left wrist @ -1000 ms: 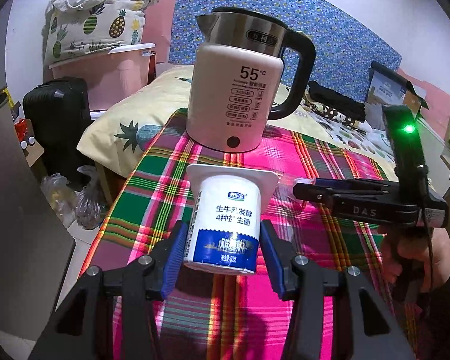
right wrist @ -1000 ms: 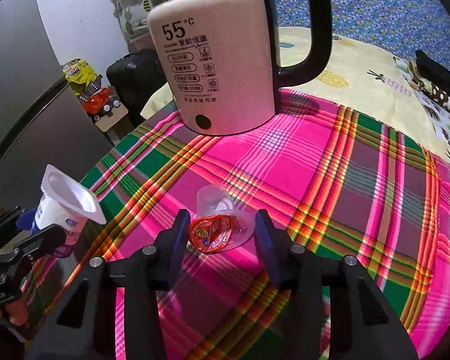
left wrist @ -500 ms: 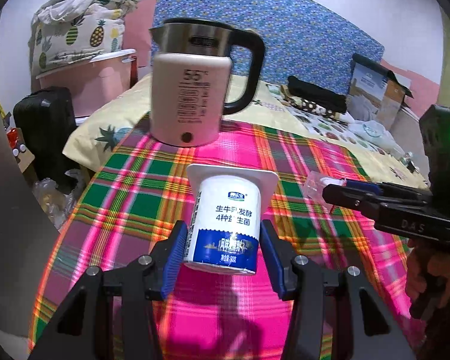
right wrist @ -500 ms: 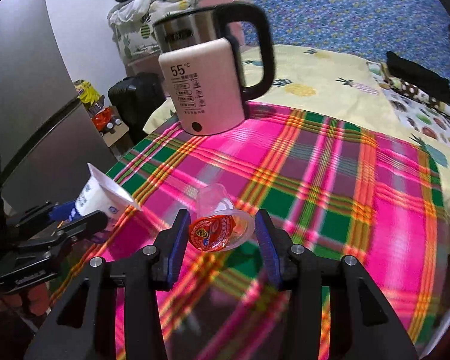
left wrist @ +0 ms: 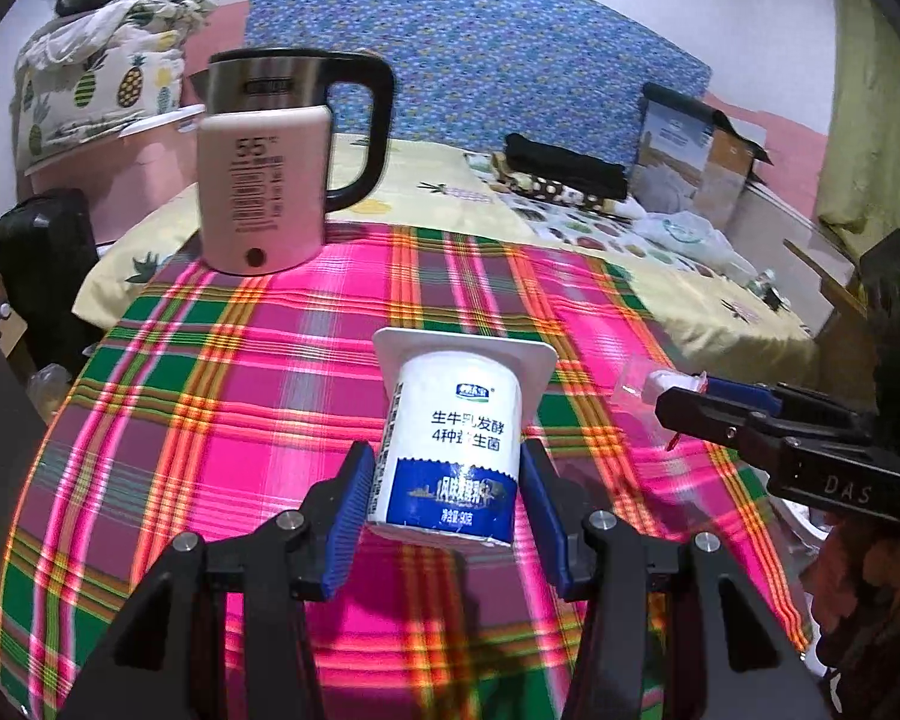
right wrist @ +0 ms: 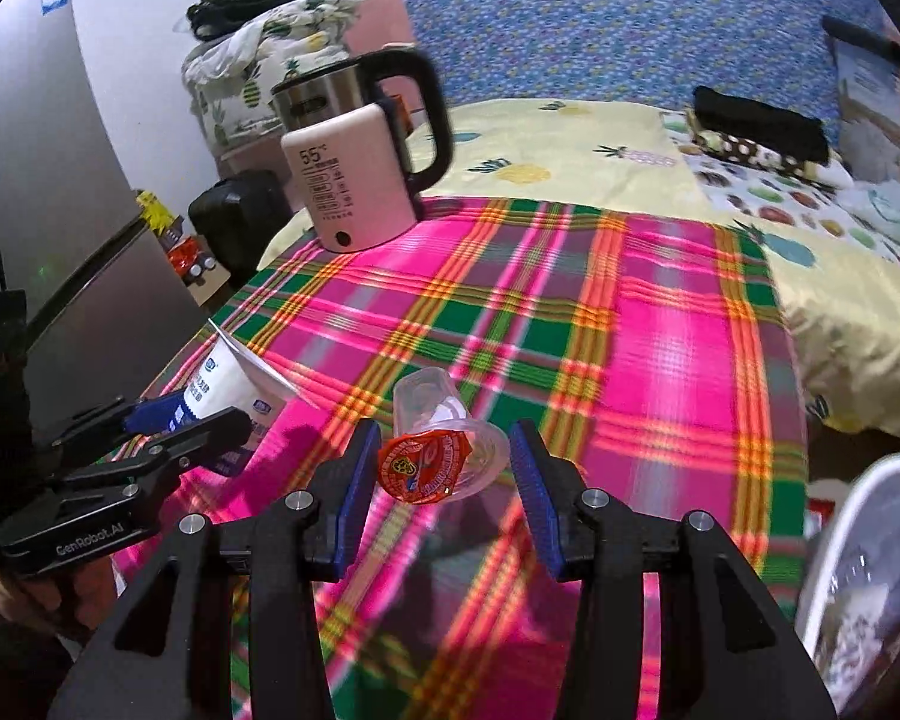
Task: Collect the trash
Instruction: 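Lift and carry the yogurt cup and clear cup over the bin with both tools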
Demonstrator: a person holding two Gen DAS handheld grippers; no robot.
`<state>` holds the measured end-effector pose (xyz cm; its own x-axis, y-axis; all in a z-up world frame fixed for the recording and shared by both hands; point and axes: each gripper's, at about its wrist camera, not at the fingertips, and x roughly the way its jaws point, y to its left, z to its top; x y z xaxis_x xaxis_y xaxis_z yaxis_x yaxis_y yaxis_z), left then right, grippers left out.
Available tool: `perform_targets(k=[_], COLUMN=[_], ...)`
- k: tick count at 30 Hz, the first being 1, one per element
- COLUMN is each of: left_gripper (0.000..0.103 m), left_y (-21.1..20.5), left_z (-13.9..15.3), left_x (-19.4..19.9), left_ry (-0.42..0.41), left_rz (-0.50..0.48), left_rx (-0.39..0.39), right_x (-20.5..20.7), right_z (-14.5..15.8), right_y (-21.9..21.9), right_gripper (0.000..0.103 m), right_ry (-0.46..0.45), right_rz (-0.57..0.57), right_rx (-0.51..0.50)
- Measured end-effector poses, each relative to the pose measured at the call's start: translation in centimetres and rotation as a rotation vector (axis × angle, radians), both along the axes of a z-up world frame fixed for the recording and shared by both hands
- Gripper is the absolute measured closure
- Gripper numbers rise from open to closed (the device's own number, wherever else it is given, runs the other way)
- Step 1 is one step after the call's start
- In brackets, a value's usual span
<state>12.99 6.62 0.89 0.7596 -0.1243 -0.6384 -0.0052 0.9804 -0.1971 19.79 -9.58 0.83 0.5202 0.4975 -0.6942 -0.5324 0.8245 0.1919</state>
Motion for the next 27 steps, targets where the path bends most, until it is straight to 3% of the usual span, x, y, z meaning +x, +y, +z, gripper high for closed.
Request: perform_targets(k=[27], left_gripper=[0.052], left_y=[-16.6], left_z=[0.7], left_x=[1.8], left_ry=[-0.002], left_rz=[-0.333], left_rx=[0.039], right_x=[-4.2], right_z=[-0.2], right_y=[-15.3], right_gripper=[0.057], right_ry=[-0.027], right_rz=[-0.348], right_rx=[0.044])
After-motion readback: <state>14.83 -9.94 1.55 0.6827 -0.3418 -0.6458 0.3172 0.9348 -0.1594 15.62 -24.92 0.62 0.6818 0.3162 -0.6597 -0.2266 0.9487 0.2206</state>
